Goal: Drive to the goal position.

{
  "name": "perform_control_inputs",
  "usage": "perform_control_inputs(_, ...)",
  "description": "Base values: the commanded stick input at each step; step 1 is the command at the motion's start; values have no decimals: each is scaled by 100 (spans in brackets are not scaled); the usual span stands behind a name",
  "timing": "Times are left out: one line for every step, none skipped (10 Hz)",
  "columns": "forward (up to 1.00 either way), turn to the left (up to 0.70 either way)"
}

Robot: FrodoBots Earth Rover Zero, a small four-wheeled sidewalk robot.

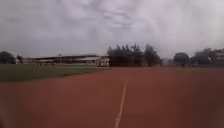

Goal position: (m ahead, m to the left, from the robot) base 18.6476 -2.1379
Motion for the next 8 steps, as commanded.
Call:
perform_control_inputs(50,-46)
perform_control_inputs(50,-27)
perform_control_inputs(50,-8)
perform_control_inputs(50,-50)
perform_control_inputs(50,-50)
perform_control_inputs(50,0)
perform_control_inputs(50,0)
perform_control_inputs(50,0)
